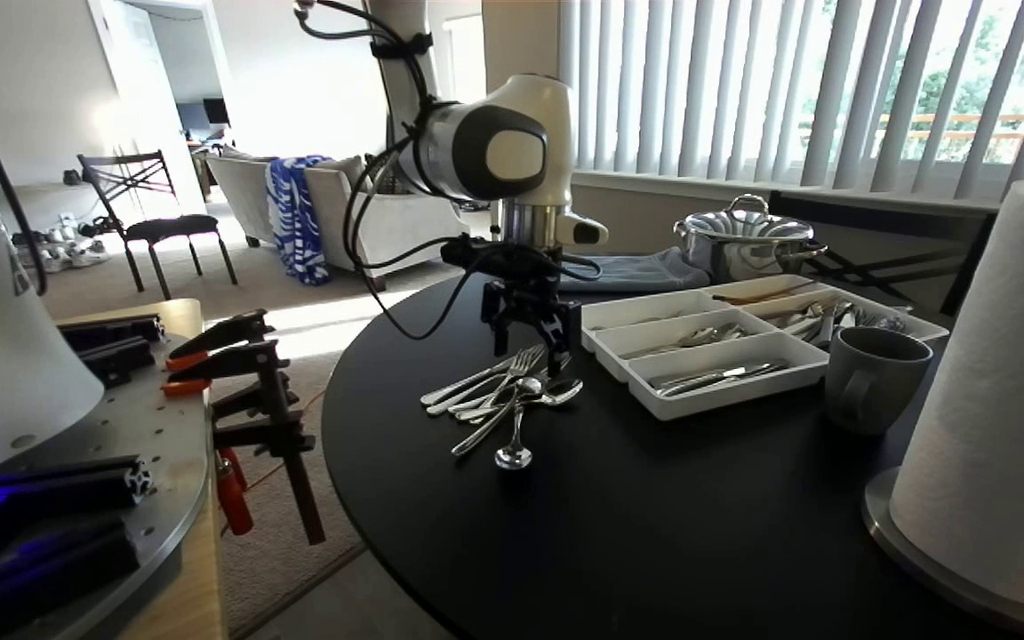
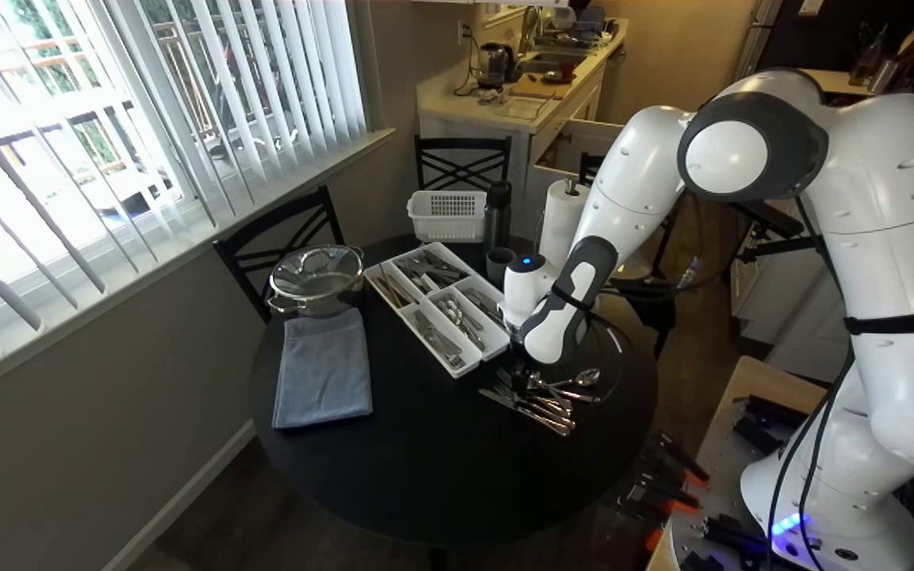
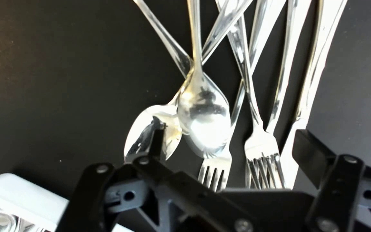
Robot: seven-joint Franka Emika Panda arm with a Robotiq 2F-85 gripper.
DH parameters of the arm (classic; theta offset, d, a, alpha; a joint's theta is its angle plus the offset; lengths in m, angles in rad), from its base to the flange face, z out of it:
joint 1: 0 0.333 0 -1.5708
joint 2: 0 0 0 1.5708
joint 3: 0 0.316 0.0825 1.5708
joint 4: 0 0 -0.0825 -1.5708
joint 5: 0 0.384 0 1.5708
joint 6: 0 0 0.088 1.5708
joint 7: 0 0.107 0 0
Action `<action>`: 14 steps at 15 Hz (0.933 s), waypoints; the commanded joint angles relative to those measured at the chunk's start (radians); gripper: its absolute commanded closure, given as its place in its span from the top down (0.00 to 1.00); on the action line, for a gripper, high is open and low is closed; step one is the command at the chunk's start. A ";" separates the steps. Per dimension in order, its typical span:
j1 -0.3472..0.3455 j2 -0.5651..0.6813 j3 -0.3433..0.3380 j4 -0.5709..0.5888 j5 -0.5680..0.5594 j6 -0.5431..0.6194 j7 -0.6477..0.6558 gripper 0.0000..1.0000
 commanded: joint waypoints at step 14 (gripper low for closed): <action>-0.062 0.051 0.005 -0.002 0.020 -0.008 -0.019 0.44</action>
